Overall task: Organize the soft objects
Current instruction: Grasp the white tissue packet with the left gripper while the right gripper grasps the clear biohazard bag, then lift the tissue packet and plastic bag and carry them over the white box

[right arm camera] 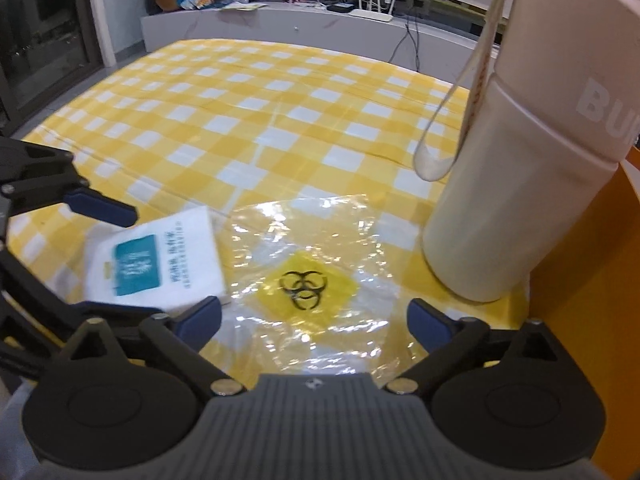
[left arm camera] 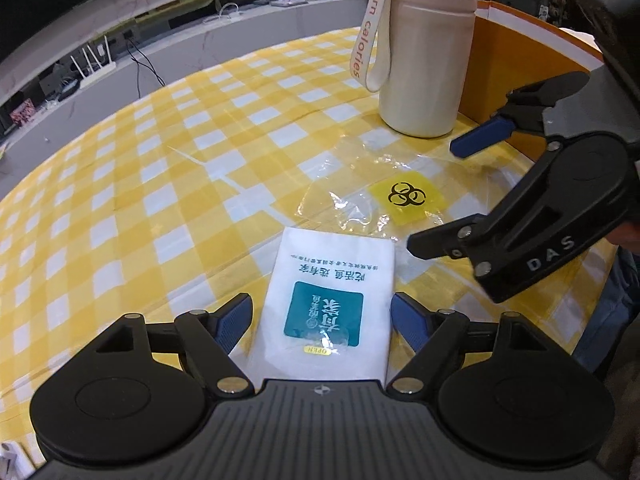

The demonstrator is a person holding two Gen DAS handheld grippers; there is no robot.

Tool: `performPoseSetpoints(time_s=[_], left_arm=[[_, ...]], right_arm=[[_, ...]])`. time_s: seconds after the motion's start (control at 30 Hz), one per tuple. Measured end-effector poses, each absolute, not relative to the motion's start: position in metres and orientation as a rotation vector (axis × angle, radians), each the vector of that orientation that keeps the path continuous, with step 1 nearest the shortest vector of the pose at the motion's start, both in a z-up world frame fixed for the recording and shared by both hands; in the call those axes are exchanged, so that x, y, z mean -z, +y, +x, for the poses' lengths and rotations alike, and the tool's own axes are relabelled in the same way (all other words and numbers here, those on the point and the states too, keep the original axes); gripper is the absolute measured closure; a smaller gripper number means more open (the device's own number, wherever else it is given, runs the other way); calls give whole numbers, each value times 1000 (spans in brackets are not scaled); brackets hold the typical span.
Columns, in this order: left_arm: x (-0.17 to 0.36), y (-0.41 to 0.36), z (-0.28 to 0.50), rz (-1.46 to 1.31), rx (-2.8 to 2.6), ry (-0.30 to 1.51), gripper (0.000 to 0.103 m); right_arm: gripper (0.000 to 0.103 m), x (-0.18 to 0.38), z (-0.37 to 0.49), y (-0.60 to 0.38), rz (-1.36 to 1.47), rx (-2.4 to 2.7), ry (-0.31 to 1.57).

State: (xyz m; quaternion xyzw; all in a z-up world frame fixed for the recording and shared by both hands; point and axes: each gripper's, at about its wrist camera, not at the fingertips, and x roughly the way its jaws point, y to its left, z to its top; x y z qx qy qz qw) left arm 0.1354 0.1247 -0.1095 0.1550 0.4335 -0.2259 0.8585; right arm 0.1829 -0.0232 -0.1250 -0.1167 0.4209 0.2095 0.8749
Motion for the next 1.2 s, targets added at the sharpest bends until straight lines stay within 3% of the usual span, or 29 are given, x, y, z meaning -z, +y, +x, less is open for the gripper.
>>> performPoseSetpoints(time_s=[0.23,0.37,0.53,0.6,0.73,0.8,0.87,1.2], left_arm=[[115,120,138,299,466,940,10],[115,122,140,249,455,965,20],[113,119,139,240,434,974,24],[112,118,138,233,424,976,25],[111,115,136,215,391,981,27],[110,114,136,198,370,983,27],[109,113,134,177,348,986,29],[88,106,115,117,257,971,30]], right_arm=[[4,137,193,-28,-202,-443,939],[9,137,190,-26,-217,-448,928],[30,132,185,-25,-219,-458,897],[48,130,183,-24,-219,-462,882],[69,128,184,-21,-230,-472,874],[88,127,185,-20,-241,-468,871],[99,126,187,-19,-247,-469,874],[103,102,162,-23,-249,-488,835]])
